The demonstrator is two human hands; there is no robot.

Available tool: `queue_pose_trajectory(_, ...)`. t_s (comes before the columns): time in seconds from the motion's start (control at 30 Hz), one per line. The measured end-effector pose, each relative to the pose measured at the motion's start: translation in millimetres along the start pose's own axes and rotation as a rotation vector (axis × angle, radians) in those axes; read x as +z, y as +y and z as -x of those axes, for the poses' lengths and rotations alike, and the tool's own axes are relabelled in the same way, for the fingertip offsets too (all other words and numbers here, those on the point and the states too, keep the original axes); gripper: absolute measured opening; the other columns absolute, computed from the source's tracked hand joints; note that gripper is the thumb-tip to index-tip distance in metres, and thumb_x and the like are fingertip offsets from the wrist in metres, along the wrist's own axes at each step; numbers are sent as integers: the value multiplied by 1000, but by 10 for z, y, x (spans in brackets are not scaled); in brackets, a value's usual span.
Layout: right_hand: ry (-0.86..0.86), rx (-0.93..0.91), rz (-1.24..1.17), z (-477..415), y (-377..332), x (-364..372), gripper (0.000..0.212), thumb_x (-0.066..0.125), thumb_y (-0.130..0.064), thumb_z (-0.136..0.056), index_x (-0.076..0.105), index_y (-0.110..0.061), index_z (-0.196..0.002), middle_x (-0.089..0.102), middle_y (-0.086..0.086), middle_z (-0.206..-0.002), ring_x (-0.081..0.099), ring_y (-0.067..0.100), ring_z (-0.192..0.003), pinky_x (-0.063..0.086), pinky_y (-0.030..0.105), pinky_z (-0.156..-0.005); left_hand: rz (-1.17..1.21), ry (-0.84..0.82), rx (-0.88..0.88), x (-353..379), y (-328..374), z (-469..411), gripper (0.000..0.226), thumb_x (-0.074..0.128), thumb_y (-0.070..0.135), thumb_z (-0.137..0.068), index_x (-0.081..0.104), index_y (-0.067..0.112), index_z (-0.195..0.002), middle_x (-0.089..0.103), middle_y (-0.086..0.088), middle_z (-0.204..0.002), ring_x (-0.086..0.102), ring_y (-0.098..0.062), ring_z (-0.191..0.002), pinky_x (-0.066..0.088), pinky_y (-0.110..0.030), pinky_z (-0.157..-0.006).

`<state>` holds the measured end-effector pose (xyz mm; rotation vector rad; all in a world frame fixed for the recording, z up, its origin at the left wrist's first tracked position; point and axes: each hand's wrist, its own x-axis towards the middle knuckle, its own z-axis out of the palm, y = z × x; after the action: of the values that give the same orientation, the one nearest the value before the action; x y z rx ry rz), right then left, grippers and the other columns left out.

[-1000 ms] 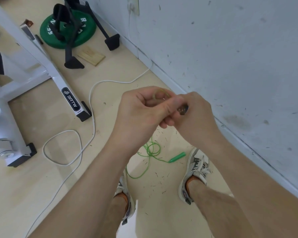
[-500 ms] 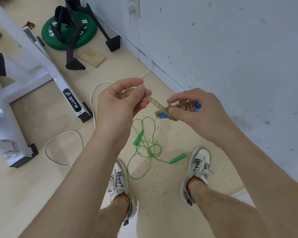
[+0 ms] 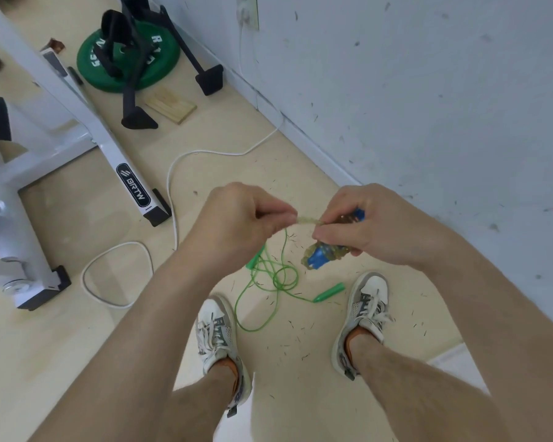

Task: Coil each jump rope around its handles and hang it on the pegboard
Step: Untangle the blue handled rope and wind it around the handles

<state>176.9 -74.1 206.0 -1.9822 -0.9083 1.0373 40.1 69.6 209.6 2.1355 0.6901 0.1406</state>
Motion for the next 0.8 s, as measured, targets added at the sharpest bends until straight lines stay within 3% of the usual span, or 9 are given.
queue_pose_trajectory(0.1,-86,6,97,35,16,-40,10,76,-22,-81,76,-21,-71,62,-6,-88,56,1,-61,48,23,-61,-318,-174,110,36,-46,20,12,67,28,-87,77,27,-94,64,11,-89,51,-8,-86,33,-20,-74)
queue_pose_trajectory(0.17,-104,-1,177,30,24,-30,9,75,-23,-81,76,-22,-72,63,-5,-89,55,0,-62,48,25,-64,-397,-224,122,61,-32,23,13,65,32,-88,76,29,-95,57,13,-95,45,-11,-94,27,-20,-77)
queue_pose_trajectory(0.3,-91,0,196,39,25,-63,9,74,-24,-82,76,-20,-75,65,-2,-91,54,-1,-58,48,26,-64,-441,-265,98,66,-14,22,14,63,43,-86,73,34,-91,59,16,-97,44,-12,-98,37,-39,-92)
queue_pose_trajectory(0.37,-94,-7,218,36,23,-61,9,73,-23,-83,77,-18,-76,67,3,-91,57,6,-61,51,32,-65,-489,-281,94,73,11,23,15,63,46,-85,72,36,-91,61,16,-97,43,-11,-99,37,-41,-93)
queue_pose_trajectory(0.47,-79,-19,251,24,14,-35,10,72,-24,-84,77,-19,-77,69,5,-90,62,16,-75,52,34,-70,-554,-229,115,76,33,30,17,65,46,-84,73,35,-95,48,14,-99,32,-9,-97,31,-33,-86)
queue_pose_trajectory(0.53,-49,-29,254,18,14,-25,11,72,-24,-85,77,-19,-77,69,5,-88,61,16,-76,51,31,-69,-562,-191,131,70,49,35,18,65,44,-85,73,32,-96,43,11,-92,34,-11,-93,33,-29,-80)
queue_pose_trajectory(0.67,-12,-21,284,26,22,-31,12,71,-26,-85,77,-20,-77,69,3,-87,63,16,-78,53,32,-72,-550,-299,64,77,90,45,16,61,40,-90,69,28,-95,52,13,-68,49,-5,-66,35,-22,-59)
queue_pose_trajectory(0.8,-12,-17,270,28,5,-31,11,71,-25,-85,77,-19,-78,69,3,-86,62,14,-75,51,29,-68,-433,-378,-19,51,75,53,8,69,33,-85,69,26,-90,64,13,-68,58,-1,-59,43,-15,-57)
